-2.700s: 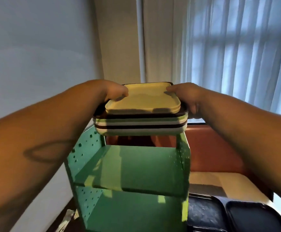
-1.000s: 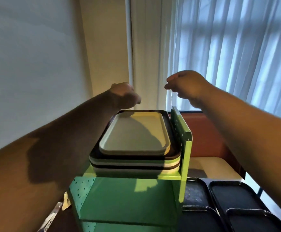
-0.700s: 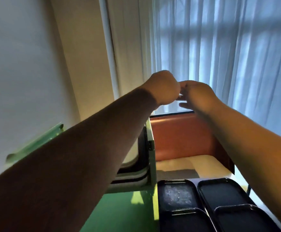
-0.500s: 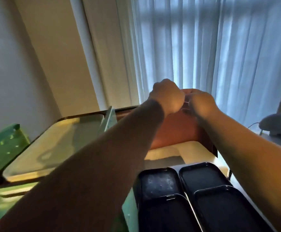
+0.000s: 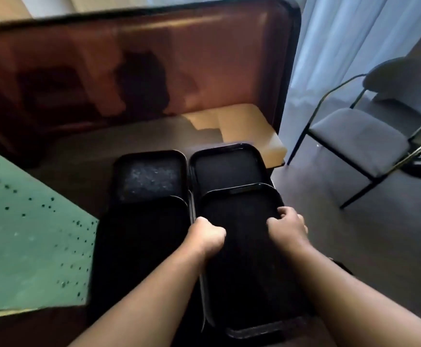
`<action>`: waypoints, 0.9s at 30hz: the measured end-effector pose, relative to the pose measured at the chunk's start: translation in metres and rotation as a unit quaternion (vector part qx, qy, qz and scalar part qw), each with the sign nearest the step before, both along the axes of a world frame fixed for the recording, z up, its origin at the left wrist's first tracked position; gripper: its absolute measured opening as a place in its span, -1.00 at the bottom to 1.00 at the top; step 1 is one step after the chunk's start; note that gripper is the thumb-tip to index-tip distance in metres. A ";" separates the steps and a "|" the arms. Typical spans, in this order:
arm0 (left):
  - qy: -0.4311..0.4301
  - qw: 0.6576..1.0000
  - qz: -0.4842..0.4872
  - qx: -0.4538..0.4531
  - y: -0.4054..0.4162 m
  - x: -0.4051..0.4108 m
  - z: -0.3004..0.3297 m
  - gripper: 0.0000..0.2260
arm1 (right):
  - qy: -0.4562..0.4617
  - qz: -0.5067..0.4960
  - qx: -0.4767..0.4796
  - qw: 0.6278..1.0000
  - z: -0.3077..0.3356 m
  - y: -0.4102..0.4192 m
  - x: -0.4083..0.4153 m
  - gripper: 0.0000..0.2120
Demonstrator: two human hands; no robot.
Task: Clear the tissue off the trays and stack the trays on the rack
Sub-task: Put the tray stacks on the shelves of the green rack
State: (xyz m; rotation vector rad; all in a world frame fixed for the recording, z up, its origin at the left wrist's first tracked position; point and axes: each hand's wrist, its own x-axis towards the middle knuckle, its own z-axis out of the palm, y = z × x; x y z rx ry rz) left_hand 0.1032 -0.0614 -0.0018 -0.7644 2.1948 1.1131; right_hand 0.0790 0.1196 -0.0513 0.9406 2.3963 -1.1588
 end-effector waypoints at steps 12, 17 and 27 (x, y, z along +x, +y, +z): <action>-0.040 0.996 0.036 -0.074 0.005 0.019 -0.046 -0.43 | 0.010 0.000 0.107 0.994 -0.061 0.045 0.022 -0.56; -0.066 0.997 -0.015 -0.047 -0.001 0.023 -0.046 -0.37 | -0.002 0.023 0.085 0.996 -0.068 0.051 0.015 -0.79; 0.009 0.994 0.108 0.000 -0.024 -0.009 -0.048 -0.40 | 0.126 0.033 0.024 0.991 -0.052 0.045 -0.052 -0.88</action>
